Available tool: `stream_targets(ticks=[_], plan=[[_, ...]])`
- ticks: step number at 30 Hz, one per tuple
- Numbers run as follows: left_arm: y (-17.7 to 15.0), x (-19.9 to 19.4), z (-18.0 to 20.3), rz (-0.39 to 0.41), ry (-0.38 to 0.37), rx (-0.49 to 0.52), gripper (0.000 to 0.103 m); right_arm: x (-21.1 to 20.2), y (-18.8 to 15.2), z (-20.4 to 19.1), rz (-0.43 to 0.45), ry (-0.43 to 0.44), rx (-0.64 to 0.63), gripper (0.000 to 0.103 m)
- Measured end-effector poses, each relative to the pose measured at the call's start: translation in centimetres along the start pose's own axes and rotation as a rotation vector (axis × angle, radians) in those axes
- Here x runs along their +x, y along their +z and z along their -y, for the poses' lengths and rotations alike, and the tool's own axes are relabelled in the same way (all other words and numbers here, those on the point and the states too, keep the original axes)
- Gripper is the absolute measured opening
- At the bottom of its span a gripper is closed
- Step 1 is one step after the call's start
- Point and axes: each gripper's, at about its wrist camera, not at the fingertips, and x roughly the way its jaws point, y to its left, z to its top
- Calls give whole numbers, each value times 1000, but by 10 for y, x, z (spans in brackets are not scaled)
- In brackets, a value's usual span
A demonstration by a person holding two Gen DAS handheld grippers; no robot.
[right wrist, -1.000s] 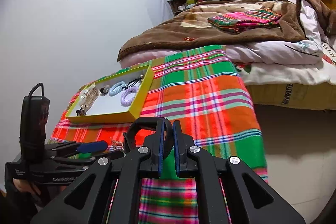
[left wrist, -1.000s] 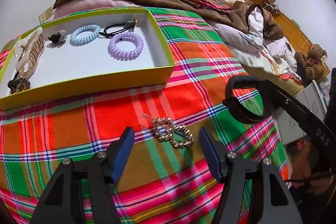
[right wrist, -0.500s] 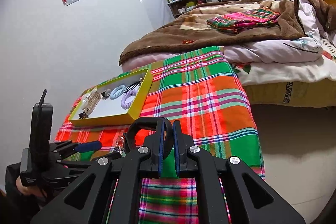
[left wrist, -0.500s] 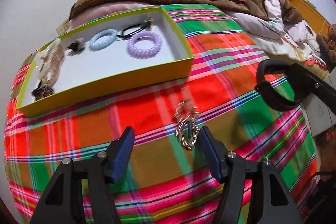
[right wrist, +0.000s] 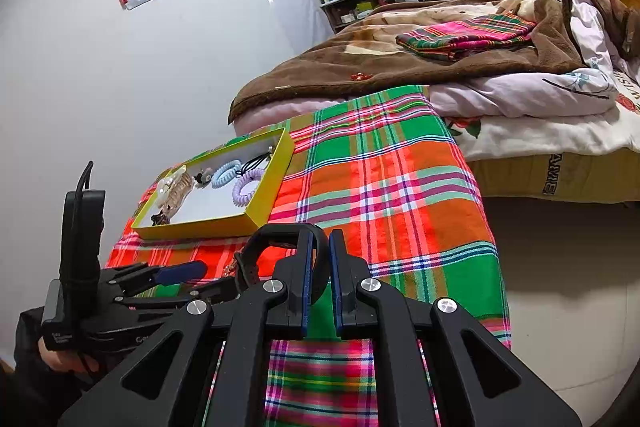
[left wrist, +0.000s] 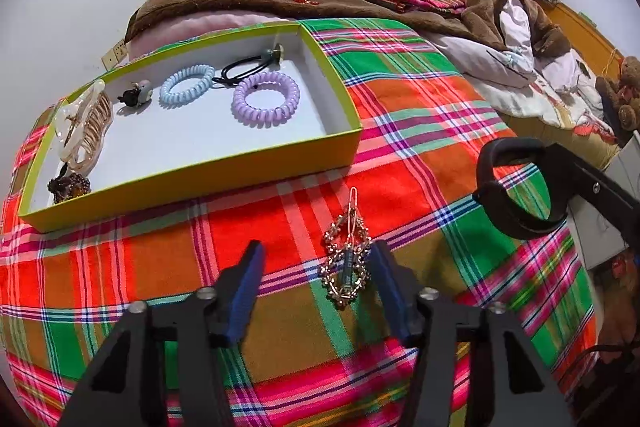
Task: Organize jewelry
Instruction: 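Grasp the sparkly rhinestone hair clip with the left tool and lift it, then carry the rhinestone clip and black wristband over the yellow box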
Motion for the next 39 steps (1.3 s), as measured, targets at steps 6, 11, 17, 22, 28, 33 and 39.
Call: stream_targets(ticks=[6,11,17,22,28,33,39], plan=[[1,-1,-3,2,-23,-8,26,0,0,-1,0,1,-1,8],[0,-2,-5,5,-45,-19,25,3,0,-1,-5,-3,2,8],[0,-5,-8,10,-58,-26,25,4,0,-2,-7,-2,1,8],[0,-11,-12,23,-65,-35,25,4,1,-6,-5,-1,-7,8],[0,-17,-18,38,-63,-50,25,3,1,-10,-2,3,-11,8],[1,-25,-25,59,-67,-66,25,2,3,-17,1,9,-21,8],[3,-37,-35,88,-61,-86,25,2,7,-25,7,17,-32,8]])
